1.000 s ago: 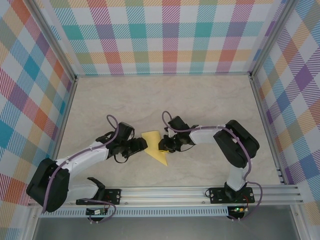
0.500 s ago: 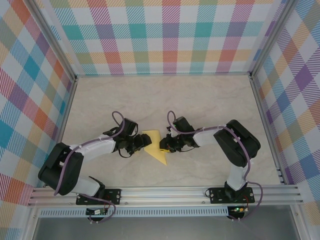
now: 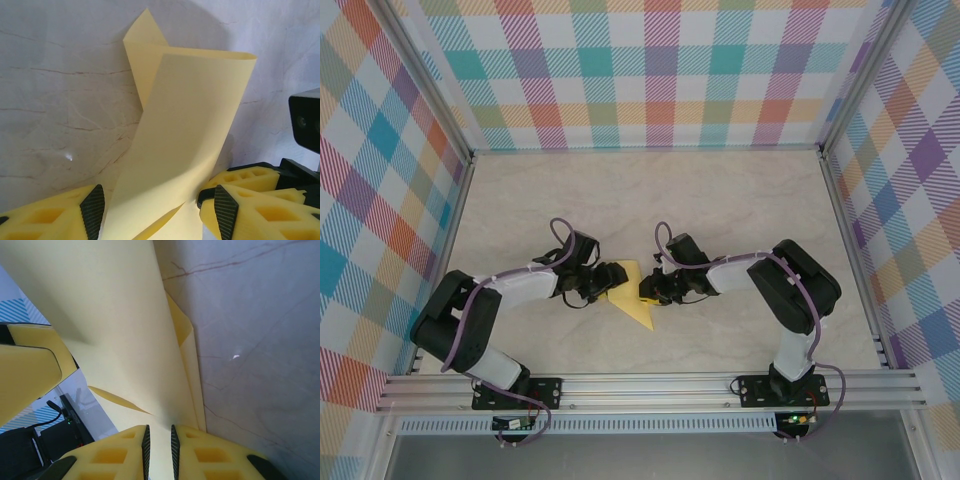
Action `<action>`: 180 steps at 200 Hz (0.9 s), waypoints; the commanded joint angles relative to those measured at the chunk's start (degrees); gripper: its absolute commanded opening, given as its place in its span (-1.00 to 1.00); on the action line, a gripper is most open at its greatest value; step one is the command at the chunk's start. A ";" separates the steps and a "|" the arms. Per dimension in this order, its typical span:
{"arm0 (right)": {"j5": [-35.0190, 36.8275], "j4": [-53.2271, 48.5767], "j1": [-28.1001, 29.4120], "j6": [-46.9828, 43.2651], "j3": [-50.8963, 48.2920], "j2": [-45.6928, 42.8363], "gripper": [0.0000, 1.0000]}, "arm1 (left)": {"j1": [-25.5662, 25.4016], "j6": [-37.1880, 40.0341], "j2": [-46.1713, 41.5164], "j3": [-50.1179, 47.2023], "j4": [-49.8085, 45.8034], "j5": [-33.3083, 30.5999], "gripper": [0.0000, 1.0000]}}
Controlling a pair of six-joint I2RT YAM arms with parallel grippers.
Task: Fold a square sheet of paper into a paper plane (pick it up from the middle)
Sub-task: Fold the wing for the fifth time at the center of the table.
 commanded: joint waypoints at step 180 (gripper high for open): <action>5.04 -4.39 -0.17 1.20 -0.88 0.87 -0.43 | 5.35 -4.42 -0.32 -2.61 9.23 11.53 -0.59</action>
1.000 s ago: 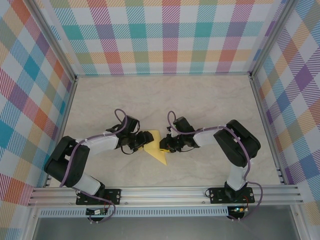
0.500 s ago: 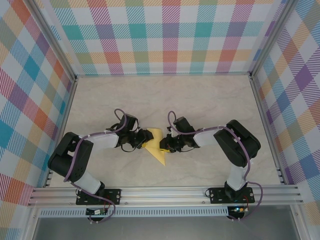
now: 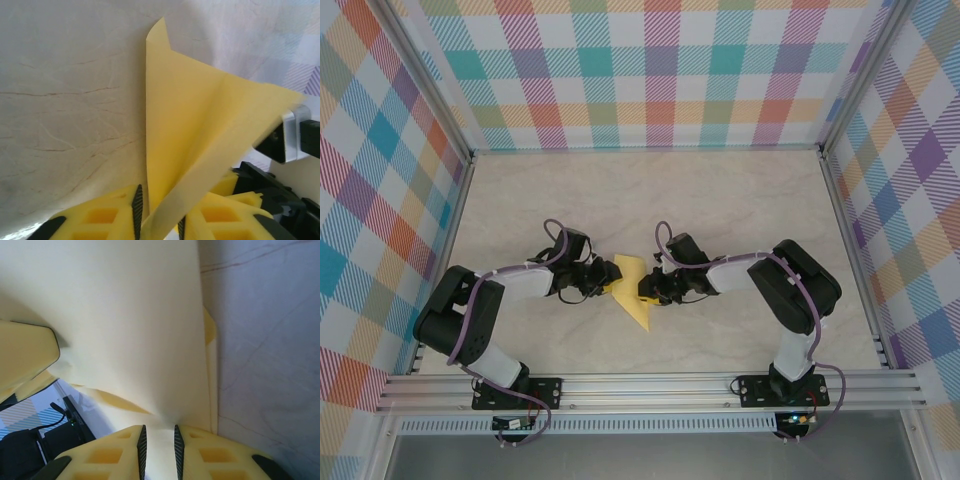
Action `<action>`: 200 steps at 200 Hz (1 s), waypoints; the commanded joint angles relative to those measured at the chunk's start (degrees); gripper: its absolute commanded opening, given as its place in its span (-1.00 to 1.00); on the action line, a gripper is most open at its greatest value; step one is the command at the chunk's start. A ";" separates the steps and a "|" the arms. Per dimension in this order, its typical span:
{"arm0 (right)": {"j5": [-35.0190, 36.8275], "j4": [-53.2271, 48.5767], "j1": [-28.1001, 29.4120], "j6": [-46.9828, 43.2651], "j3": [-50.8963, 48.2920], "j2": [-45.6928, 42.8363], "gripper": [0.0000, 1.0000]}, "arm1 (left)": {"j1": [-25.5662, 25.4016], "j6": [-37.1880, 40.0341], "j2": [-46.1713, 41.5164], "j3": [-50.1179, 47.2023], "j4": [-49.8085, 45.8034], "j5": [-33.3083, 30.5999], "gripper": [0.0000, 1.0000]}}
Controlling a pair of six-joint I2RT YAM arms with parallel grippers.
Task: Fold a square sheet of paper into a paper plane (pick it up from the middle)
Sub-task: Fold the wing for the fifth time at the center of the table.
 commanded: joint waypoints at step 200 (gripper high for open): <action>59.80 -24.12 26.72 -21.99 0.65 -21.04 0.19 | 1.22 -3.07 -4.17 -0.71 -1.50 -1.46 -0.87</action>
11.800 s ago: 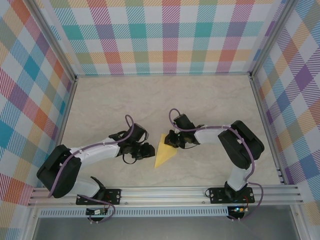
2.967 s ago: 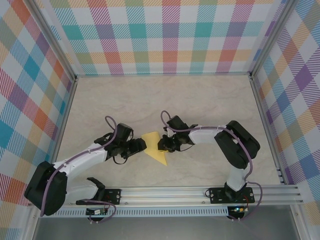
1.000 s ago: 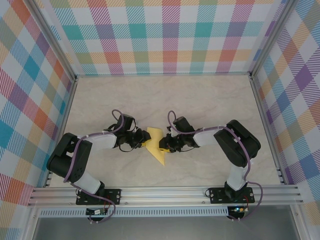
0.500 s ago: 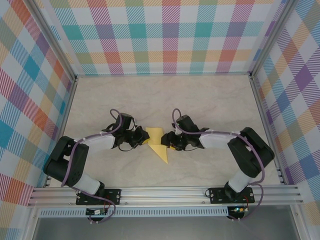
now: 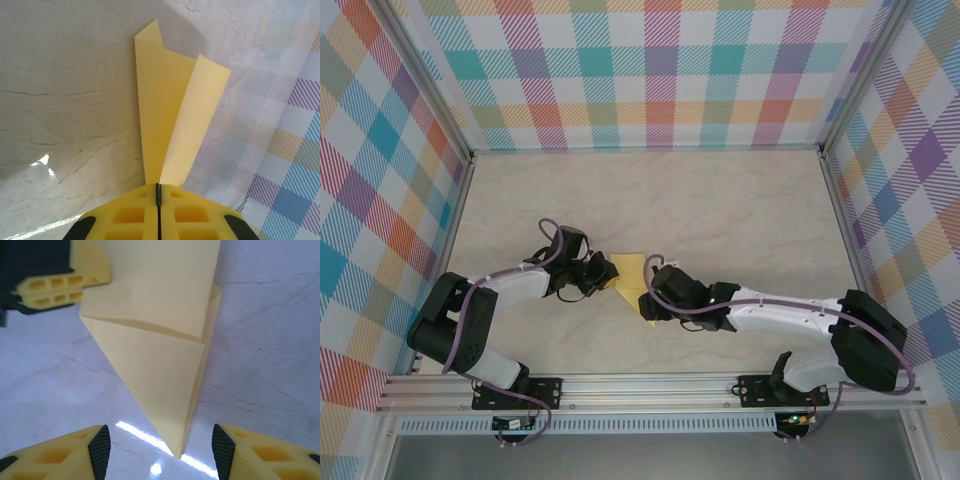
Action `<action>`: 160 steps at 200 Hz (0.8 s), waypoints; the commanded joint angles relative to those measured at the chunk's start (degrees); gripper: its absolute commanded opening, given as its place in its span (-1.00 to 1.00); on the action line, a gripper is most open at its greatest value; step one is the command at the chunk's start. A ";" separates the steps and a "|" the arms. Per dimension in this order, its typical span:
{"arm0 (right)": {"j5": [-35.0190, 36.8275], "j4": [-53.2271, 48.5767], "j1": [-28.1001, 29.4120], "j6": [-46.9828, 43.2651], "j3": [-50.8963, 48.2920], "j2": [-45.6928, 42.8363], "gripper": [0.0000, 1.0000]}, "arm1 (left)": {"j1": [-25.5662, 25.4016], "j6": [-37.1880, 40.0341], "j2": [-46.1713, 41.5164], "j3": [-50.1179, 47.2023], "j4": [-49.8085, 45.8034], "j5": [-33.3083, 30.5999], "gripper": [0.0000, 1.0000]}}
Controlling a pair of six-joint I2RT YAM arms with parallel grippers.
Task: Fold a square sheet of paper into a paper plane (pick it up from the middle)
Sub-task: Fold the wing for the fifth time at the center of the table.
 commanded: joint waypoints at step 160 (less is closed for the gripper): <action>31.10 -4.65 14.02 -17.12 15.29 26.31 -0.16 | 1.03 0.65 -1.40 0.23 -2.58 -0.20 -0.86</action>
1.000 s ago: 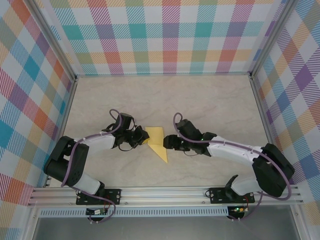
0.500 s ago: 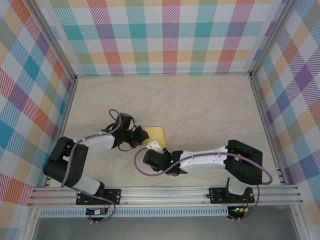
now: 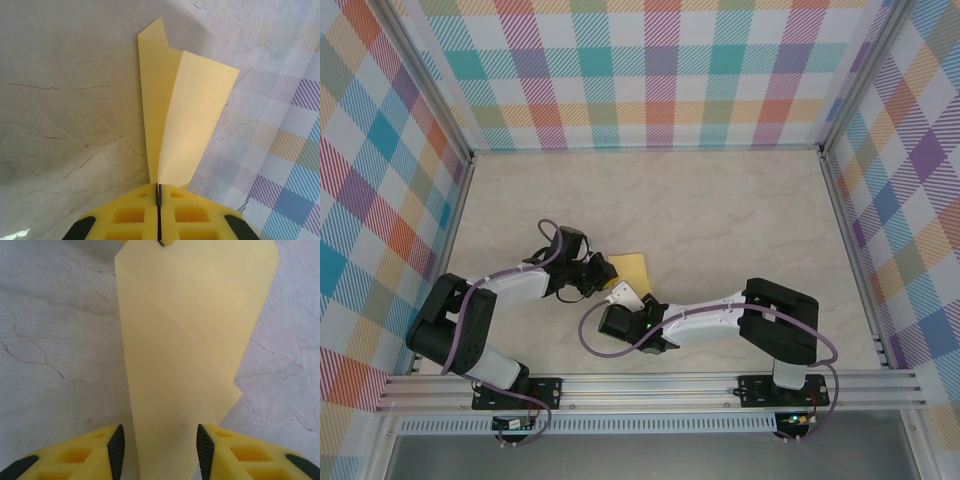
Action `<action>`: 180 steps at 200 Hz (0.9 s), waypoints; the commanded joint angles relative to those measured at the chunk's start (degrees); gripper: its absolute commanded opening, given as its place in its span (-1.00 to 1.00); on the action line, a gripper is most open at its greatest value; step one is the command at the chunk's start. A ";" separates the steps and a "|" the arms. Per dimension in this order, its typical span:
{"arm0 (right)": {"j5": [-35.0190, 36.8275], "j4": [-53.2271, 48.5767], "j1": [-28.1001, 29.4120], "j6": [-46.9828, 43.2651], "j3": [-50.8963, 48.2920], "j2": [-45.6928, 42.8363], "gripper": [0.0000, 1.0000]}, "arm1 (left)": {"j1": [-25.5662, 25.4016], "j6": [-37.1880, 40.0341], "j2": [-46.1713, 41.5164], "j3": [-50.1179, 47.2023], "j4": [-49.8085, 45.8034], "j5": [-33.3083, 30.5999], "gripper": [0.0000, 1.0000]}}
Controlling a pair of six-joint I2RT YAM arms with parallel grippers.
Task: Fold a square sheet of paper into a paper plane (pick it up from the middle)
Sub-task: Fold the wing for the fifth time at the center of the table.
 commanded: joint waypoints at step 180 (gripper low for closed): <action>-8.49 2.67 -2.66 2.56 -3.38 -4.15 -0.96 | 1.18 1.38 -1.22 1.95 -4.63 -2.38 -0.04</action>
